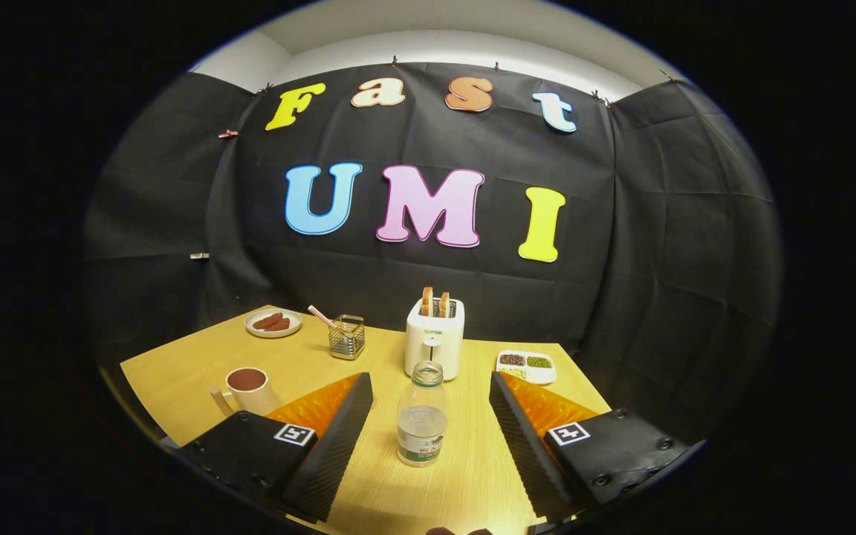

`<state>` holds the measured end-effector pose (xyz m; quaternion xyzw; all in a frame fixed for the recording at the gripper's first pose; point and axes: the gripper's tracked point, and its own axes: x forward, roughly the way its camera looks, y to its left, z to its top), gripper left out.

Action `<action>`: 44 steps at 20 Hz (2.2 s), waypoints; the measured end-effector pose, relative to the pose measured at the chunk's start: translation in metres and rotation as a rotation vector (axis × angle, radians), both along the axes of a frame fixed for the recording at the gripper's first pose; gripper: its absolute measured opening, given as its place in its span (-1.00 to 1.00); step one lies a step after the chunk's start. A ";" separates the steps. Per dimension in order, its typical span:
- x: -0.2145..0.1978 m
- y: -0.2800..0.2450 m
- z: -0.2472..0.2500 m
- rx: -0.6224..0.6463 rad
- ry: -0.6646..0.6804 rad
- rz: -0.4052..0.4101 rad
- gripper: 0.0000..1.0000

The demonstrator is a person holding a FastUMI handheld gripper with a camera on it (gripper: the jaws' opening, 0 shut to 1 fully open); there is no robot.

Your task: Take the bottle from table, then pour the juice into the cup, finally place the bottle on the coaster

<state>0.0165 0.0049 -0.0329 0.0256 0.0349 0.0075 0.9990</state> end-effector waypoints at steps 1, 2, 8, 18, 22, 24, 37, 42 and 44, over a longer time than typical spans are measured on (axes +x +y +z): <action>0.001 0.003 -0.002 0.003 0.003 0.004 0.95; 0.002 0.005 -0.004 0.006 0.005 0.005 0.94; 0.008 0.011 -0.003 0.021 -0.003 0.004 0.95; 0.027 0.013 -0.024 0.042 0.030 -0.001 0.94; 0.039 0.008 -0.038 0.047 0.035 -0.020 0.95; 0.046 0.006 -0.051 0.064 0.050 -0.027 0.95; 0.074 0.009 -0.117 0.077 0.116 -0.038 0.95; 0.083 0.009 -0.135 0.098 0.118 -0.041 0.95; 0.085 0.010 -0.139 0.108 0.118 -0.042 0.95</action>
